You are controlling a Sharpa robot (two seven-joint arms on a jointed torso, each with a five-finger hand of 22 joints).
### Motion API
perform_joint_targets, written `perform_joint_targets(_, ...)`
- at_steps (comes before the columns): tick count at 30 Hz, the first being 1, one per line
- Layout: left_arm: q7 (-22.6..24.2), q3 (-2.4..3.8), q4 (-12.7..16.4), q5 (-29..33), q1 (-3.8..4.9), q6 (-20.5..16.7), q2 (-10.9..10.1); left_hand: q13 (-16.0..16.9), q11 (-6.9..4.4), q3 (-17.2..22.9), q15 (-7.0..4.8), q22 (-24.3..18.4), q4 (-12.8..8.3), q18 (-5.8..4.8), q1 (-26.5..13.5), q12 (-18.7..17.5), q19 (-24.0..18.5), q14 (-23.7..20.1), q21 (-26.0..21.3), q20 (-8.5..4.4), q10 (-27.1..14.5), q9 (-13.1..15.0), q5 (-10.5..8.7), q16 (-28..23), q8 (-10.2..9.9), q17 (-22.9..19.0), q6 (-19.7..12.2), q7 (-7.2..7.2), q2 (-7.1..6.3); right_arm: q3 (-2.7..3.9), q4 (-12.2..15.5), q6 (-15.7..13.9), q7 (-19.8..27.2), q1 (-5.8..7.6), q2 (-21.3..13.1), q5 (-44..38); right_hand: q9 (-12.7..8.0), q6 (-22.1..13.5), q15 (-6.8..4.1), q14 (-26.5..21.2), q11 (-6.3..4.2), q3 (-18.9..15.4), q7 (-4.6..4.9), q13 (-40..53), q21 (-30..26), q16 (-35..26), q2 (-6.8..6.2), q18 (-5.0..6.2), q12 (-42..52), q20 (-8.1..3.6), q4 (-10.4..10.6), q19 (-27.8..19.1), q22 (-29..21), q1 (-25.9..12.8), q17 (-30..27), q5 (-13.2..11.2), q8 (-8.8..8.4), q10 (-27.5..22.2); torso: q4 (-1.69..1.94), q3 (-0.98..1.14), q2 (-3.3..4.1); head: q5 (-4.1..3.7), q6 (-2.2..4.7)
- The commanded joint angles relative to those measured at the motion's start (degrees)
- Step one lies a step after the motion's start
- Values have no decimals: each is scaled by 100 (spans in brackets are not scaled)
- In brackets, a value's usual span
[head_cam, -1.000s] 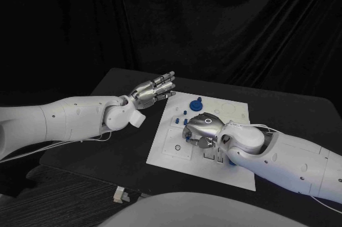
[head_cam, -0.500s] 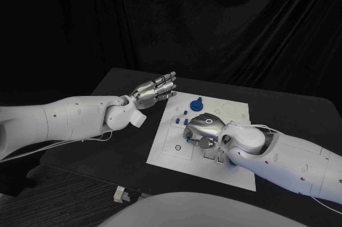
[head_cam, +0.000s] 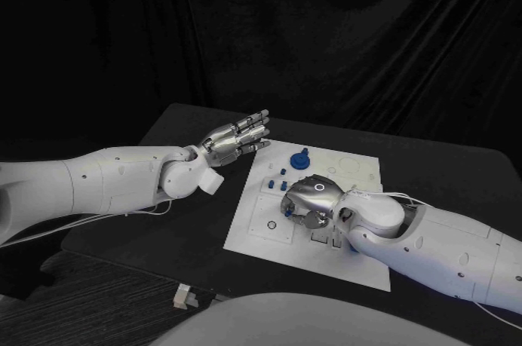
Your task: Assemble the parts on the task board
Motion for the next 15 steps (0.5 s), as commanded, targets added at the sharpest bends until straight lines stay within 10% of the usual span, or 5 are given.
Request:
perform_joint_targets(1,38,6,6,40,-8,77,7,-8,37,3,36,9,-39,32,2,-20,7,9,-9,35,-9,6,32,-38,20,-5,-6,28,62,-2,-18,14,-112,-33,-6,-50,7,-23,33,110,5,25,11,8,-33,-21,-5,-48,-31,25,4,6,856,-39,-4,28,28,26,0,0,0,-10,0)
perform_joint_targets(15,23,6,1,40,-9,91,18,-8,40,4,39,10,-40,33,2,-20,7,9,-9,38,-9,5,34,-38,19,-5,-7,30,65,-2,-66,-2,-171,-69,13,-50,-42,-222,74,81,61,52,78,1,-93,-57,-38,-42,-110,51,1,-24,841,-91,-54,-5,-130,-76,-3,2,1,6,0)
